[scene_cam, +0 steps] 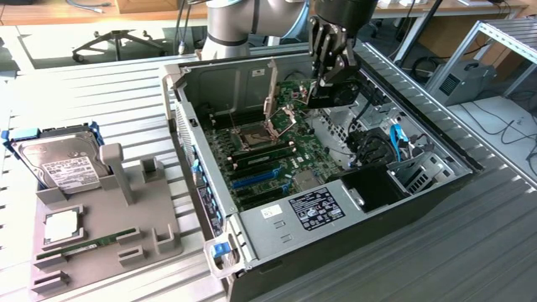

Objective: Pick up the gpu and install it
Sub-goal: 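Insert the gpu into the slot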

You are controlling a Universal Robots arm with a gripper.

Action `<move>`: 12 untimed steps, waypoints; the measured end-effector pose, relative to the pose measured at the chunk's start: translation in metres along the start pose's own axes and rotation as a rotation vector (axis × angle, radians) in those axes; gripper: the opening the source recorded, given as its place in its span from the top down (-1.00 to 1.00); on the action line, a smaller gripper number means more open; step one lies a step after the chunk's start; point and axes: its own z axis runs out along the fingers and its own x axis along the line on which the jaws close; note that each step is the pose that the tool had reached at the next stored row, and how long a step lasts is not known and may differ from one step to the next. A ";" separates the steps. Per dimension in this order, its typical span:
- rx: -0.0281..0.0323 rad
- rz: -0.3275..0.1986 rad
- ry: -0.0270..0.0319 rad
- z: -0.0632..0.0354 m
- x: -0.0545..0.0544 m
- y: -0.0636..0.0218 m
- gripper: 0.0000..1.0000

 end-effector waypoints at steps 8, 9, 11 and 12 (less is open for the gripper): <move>-0.0012 -0.082 -0.0033 0.0002 0.000 0.0000 0.47; -0.0014 -0.095 -0.0038 0.0002 0.000 0.0000 0.47; -0.0018 -0.116 -0.0046 0.0002 0.000 0.0000 0.47; -0.0019 -0.126 -0.0050 0.0003 0.000 0.0000 0.47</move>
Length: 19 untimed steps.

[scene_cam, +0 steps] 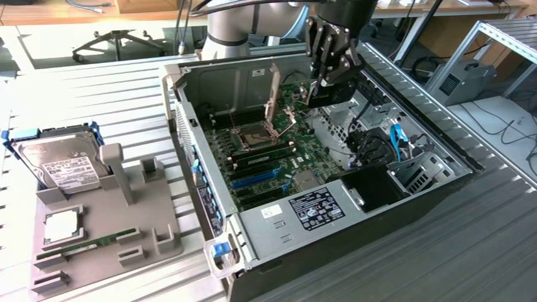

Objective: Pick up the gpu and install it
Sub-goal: 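Insert the gpu into the slot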

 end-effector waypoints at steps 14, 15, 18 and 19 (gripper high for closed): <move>-0.0023 -0.147 -0.0057 0.0003 0.000 0.0000 0.47; -0.0024 -0.158 -0.0061 0.0003 0.000 0.0000 0.47; -0.0029 -0.187 -0.0073 0.0004 0.000 0.0000 0.47; -0.0030 -0.196 -0.0077 0.0004 0.000 0.0000 0.47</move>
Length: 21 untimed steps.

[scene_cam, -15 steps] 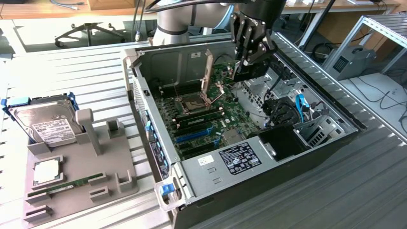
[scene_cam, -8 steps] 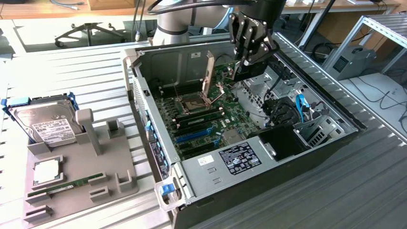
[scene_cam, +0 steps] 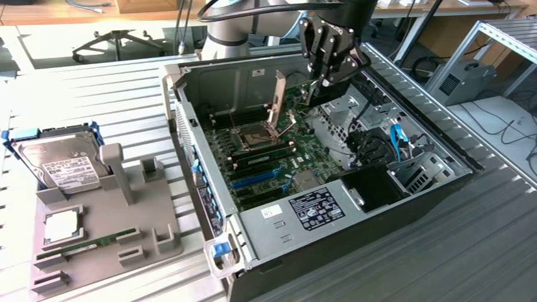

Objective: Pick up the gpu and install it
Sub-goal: 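Insert the gpu into the slot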

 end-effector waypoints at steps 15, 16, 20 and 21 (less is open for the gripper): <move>-0.0022 -0.143 -0.0056 0.0003 0.000 0.0000 0.47; -0.0022 -0.150 -0.0059 0.0003 0.000 0.0000 0.47; -0.0030 -0.197 -0.0078 0.0004 0.000 0.0000 0.47; -0.0031 -0.210 -0.0083 0.0004 0.000 0.0000 0.47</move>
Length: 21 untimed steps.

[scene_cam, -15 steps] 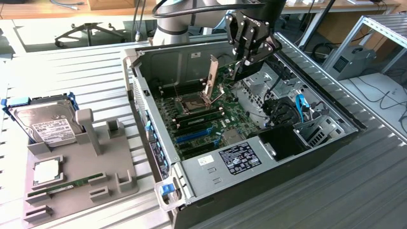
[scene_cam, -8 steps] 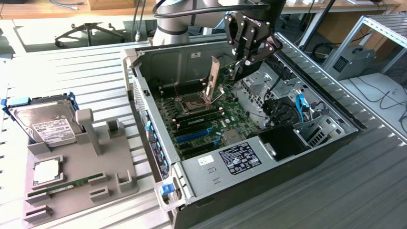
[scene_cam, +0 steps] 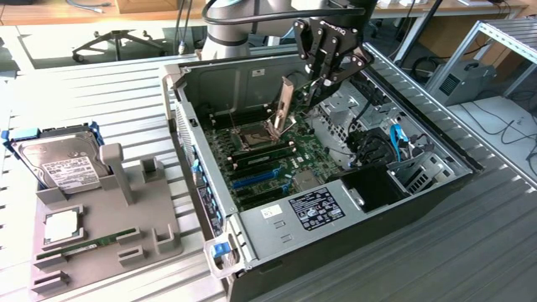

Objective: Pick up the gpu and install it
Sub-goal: 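Insert the gpu into the slot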

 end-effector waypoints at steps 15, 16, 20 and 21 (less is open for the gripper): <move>-0.0023 -0.153 -0.0061 0.0004 0.000 0.0000 0.47; -0.0025 -0.163 -0.0064 0.0003 0.000 0.0000 0.47; -0.0030 -0.201 -0.0080 0.0005 0.000 0.0000 0.47; -0.0032 -0.210 -0.0083 0.0005 0.000 0.0000 0.47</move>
